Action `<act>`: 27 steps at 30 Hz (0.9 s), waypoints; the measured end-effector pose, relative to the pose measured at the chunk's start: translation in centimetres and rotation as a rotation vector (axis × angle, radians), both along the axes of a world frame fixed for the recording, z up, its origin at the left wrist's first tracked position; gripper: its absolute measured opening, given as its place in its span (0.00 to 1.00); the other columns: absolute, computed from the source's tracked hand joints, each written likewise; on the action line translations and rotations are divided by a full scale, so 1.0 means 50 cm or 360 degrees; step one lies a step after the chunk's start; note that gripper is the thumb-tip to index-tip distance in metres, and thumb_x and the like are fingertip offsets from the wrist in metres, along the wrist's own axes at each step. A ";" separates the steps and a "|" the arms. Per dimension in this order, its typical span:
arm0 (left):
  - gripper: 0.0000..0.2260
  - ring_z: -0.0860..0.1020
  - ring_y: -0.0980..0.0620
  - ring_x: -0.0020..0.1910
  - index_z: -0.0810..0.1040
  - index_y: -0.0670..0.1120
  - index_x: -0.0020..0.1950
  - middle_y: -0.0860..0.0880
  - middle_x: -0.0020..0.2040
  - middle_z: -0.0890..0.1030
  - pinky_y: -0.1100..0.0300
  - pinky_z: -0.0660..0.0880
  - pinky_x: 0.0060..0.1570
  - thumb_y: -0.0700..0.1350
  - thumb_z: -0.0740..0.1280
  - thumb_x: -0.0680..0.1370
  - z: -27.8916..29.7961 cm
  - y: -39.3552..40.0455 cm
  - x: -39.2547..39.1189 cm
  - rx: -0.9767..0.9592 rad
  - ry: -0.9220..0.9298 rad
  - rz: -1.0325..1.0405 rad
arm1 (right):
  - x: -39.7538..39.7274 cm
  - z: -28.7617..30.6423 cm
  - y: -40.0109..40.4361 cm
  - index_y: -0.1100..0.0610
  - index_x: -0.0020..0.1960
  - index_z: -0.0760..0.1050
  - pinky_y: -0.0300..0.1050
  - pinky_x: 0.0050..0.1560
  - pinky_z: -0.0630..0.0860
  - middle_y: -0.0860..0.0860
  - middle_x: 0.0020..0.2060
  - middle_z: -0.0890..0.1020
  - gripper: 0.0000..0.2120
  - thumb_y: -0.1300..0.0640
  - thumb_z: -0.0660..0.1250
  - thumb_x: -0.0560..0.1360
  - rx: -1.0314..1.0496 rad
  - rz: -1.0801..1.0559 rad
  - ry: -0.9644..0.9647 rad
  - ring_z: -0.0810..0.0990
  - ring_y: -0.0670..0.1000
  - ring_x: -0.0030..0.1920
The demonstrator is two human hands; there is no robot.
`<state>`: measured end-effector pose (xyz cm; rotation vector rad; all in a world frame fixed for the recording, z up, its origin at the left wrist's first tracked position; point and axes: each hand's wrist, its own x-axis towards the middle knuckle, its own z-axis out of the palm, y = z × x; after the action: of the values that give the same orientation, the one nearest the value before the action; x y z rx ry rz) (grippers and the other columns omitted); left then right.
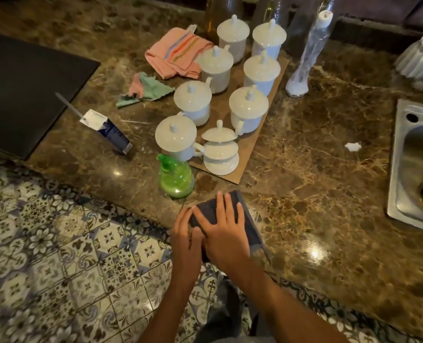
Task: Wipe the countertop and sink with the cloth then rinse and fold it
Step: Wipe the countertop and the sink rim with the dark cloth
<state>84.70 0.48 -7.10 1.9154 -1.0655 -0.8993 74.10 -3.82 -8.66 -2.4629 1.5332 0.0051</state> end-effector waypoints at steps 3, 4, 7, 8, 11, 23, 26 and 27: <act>0.24 0.64 0.46 0.75 0.71 0.41 0.73 0.43 0.77 0.67 0.44 0.63 0.75 0.47 0.53 0.80 -0.007 -0.008 -0.025 0.0089 -0.0464 0.0019 | -0.060 -0.006 -0.015 0.36 0.79 0.55 0.68 0.76 0.53 0.62 0.80 0.53 0.24 0.39 0.49 0.83 0.0029 0.0190 -0.0019 0.51 0.64 0.80; 0.23 0.65 0.42 0.74 0.72 0.40 0.72 0.40 0.76 0.68 0.42 0.64 0.73 0.44 0.55 0.79 -0.011 -0.011 -0.038 0.0086 -0.0644 -0.0039 | -0.092 -0.006 -0.021 0.35 0.79 0.53 0.66 0.77 0.50 0.60 0.81 0.51 0.24 0.38 0.50 0.83 0.0060 0.0172 -0.0016 0.48 0.63 0.81; 0.21 0.69 0.39 0.72 0.73 0.40 0.71 0.40 0.73 0.71 0.41 0.69 0.70 0.39 0.61 0.77 -0.019 -0.031 -0.090 -0.0007 -0.0861 -0.0351 | -0.183 0.001 -0.061 0.33 0.79 0.49 0.63 0.78 0.43 0.58 0.82 0.46 0.26 0.36 0.48 0.82 0.0116 -0.0050 0.0033 0.43 0.60 0.81; 0.21 0.70 0.39 0.72 0.72 0.41 0.71 0.40 0.72 0.72 0.41 0.70 0.69 0.39 0.62 0.77 -0.022 -0.042 -0.107 -0.0056 -0.0886 -0.0471 | -0.204 0.002 -0.084 0.33 0.79 0.48 0.62 0.78 0.42 0.57 0.82 0.47 0.26 0.35 0.47 0.82 0.0113 -0.0132 0.0048 0.43 0.60 0.81; 0.25 0.66 0.40 0.75 0.67 0.46 0.75 0.39 0.77 0.67 0.41 0.67 0.72 0.44 0.65 0.78 -0.039 -0.069 -0.148 -0.0121 -0.1018 -0.0765 | -0.242 0.001 -0.171 0.33 0.79 0.49 0.63 0.78 0.47 0.57 0.82 0.50 0.26 0.34 0.45 0.82 0.0048 -0.0257 0.0115 0.47 0.60 0.81; 0.24 0.60 0.39 0.79 0.66 0.41 0.73 0.39 0.79 0.60 0.37 0.65 0.72 0.53 0.62 0.81 -0.067 -0.070 -0.163 -0.0155 -0.0992 -0.0816 | -0.217 -0.012 -0.215 0.41 0.81 0.49 0.65 0.77 0.48 0.60 0.81 0.50 0.29 0.38 0.47 0.82 0.0026 -0.0260 0.0125 0.47 0.62 0.81; 0.25 0.59 0.40 0.79 0.67 0.42 0.73 0.41 0.80 0.59 0.39 0.64 0.73 0.56 0.61 0.81 -0.062 -0.071 -0.160 -0.0197 -0.0927 -0.0800 | -0.243 -0.003 -0.177 0.38 0.80 0.45 0.64 0.78 0.47 0.58 0.82 0.47 0.28 0.37 0.46 0.82 0.0128 0.0014 0.0133 0.43 0.60 0.81; 0.25 0.59 0.40 0.79 0.67 0.43 0.73 0.41 0.80 0.59 0.39 0.63 0.73 0.57 0.60 0.82 -0.059 -0.072 -0.160 -0.0188 -0.0936 -0.0806 | -0.251 -0.002 -0.187 0.37 0.80 0.47 0.65 0.78 0.48 0.57 0.82 0.48 0.27 0.37 0.46 0.82 0.0101 0.0051 0.0133 0.45 0.60 0.81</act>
<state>76.72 -3.14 -10.07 1.8832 -1.9668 -0.5048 61.57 -13.18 -8.76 -2.4657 1.5019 0.1620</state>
